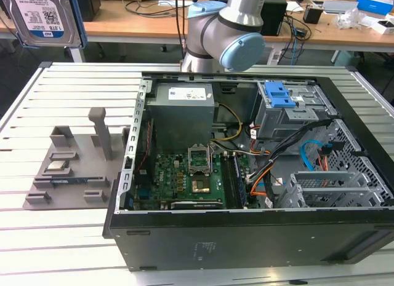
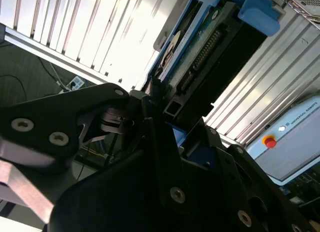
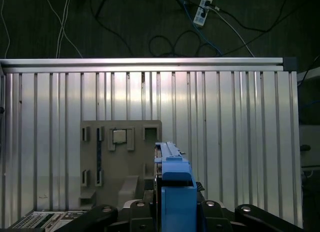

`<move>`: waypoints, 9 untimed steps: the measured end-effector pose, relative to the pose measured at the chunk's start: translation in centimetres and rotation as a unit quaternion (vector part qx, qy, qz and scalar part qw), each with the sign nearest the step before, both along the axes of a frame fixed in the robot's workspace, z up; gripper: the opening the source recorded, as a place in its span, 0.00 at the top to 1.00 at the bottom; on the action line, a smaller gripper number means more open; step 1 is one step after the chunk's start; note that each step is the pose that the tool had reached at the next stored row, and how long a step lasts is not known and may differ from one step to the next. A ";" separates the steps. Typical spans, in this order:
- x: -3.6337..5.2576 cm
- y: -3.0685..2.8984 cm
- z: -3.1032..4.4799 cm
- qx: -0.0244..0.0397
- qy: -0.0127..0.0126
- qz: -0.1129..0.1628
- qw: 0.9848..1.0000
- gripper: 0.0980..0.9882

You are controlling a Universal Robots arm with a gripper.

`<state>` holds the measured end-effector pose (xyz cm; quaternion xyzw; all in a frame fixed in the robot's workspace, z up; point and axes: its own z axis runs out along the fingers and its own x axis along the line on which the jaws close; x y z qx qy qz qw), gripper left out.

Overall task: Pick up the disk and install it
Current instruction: 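Pick up the disk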

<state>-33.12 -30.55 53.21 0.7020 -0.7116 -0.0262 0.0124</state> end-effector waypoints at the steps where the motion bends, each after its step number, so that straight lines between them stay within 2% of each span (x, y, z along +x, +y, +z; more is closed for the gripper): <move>1: 0.00 0.00 0.00 0.000 0.000 0.000 1.000 0.70; 4: 0.15 0.00 0.01 0.000 0.000 0.000 1.000 0.70; 9: 1.59 0.00 0.00 0.000 0.000 0.000 1.000 0.70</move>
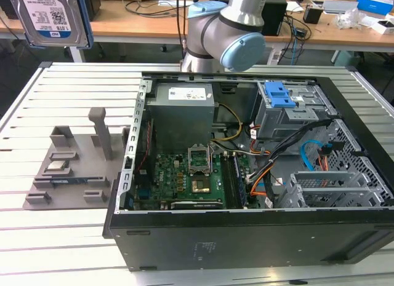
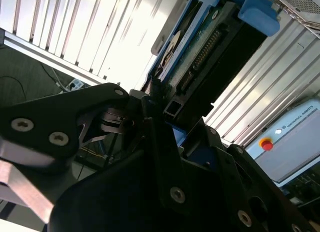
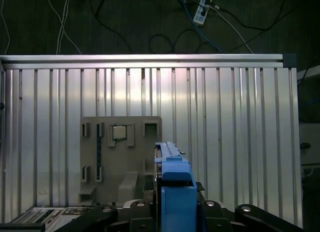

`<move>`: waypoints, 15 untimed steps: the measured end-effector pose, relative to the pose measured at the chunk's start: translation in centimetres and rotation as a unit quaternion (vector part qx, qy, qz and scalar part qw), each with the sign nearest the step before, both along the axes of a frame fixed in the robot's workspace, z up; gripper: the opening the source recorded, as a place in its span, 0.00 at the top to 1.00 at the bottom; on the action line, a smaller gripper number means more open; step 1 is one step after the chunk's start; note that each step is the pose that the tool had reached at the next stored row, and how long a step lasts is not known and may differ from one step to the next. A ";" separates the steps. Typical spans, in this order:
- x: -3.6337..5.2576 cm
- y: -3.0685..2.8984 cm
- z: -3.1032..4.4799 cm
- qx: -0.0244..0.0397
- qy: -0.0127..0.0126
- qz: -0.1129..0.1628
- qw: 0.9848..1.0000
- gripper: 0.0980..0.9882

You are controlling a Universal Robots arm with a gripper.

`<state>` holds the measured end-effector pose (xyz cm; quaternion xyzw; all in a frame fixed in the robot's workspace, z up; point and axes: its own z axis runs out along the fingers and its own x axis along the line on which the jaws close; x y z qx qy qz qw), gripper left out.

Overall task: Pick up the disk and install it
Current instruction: 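Pick up the disk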

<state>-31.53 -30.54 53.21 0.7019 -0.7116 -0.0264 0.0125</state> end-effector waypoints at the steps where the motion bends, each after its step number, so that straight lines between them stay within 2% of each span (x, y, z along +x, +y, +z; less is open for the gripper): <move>1: 0.32 0.00 0.00 0.000 0.000 0.000 1.000 0.70; 4: 1.41 -0.01 0.00 0.000 0.000 0.000 1.000 0.70; 7: 3.80 0.00 0.01 0.000 0.001 0.000 1.000 0.70; 9: 4.68 0.00 0.00 0.000 0.002 0.000 1.000 0.70; 11: 6.26 0.00 0.01 0.000 0.002 0.000 1.000 0.70; 13: 7.26 0.00 0.00 0.000 0.002 0.000 1.000 0.70; 15: 9.07 0.00 0.00 0.000 0.003 0.000 1.000 0.70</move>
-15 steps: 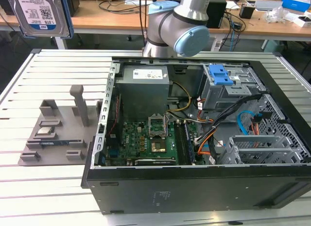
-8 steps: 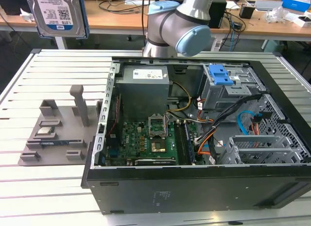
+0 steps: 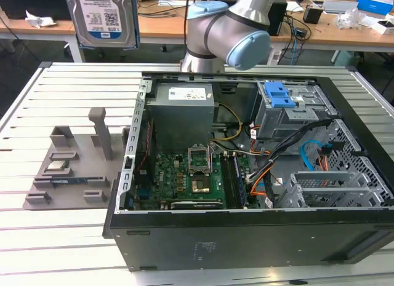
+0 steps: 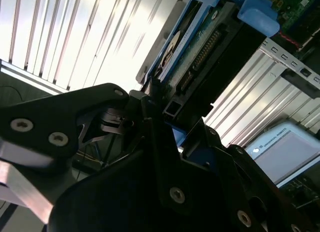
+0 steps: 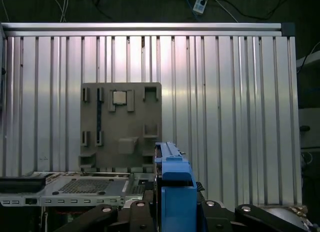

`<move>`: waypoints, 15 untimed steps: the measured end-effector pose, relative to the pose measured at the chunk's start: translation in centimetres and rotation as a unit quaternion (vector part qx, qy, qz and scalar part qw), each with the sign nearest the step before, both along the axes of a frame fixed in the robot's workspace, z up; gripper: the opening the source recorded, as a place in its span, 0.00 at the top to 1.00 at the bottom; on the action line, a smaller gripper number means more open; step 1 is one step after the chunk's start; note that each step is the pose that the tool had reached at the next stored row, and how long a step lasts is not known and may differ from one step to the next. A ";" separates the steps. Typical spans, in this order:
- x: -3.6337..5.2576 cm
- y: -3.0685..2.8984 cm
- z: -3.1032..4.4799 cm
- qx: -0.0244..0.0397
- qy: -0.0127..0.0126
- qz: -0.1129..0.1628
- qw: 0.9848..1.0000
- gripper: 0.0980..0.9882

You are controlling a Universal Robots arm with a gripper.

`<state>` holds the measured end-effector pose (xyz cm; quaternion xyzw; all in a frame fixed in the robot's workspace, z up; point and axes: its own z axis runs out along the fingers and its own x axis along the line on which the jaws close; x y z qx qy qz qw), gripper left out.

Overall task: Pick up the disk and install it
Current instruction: 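Pick up the disk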

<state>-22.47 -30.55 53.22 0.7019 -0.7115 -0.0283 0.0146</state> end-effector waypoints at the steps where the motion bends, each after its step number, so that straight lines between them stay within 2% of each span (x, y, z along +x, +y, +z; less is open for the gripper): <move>1: 0.72 0.01 0.00 0.000 0.000 0.000 1.000 0.70; 2: 1.43 0.00 0.00 0.000 0.000 0.000 1.000 0.70; 9: 4.72 0.00 0.00 0.000 0.001 0.000 1.000 0.70; 11: 6.03 0.00 0.00 0.000 0.002 0.000 1.000 0.70; 15: 7.78 0.00 0.00 0.000 0.002 0.000 1.000 0.70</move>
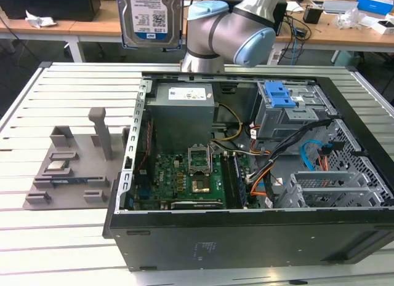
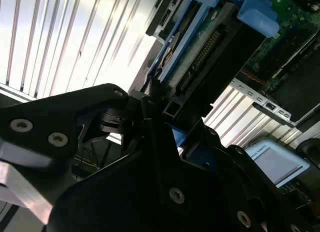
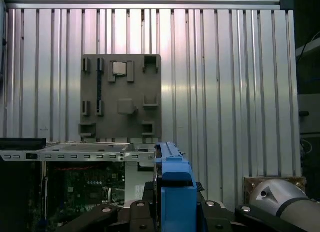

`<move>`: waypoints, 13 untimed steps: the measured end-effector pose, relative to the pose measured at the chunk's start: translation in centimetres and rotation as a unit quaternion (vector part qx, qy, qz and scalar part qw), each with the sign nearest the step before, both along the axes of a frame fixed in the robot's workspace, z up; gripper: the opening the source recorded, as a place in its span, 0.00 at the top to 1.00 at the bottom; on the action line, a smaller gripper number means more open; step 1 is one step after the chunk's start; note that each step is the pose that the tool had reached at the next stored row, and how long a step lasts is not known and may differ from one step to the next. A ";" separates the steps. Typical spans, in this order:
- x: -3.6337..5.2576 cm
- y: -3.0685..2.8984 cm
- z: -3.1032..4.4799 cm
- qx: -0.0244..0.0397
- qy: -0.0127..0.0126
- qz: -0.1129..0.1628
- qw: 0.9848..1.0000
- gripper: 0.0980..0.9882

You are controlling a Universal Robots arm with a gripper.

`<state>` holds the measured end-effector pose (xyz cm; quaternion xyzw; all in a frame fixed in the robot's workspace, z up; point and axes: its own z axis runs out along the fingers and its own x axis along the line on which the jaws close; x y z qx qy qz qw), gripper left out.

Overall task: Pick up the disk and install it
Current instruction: 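Pick up the disk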

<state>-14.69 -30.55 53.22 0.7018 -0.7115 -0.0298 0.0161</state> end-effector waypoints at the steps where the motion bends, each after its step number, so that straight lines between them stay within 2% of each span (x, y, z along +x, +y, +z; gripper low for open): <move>1: 0.47 0.00 0.00 0.000 0.000 0.000 1.000 0.70; 3: 1.32 0.00 0.00 0.000 0.000 0.000 1.000 0.70; 5: 2.97 0.00 0.00 0.000 0.001 0.000 1.000 0.70; 13: 6.61 0.00 0.00 0.000 0.002 0.000 1.000 0.70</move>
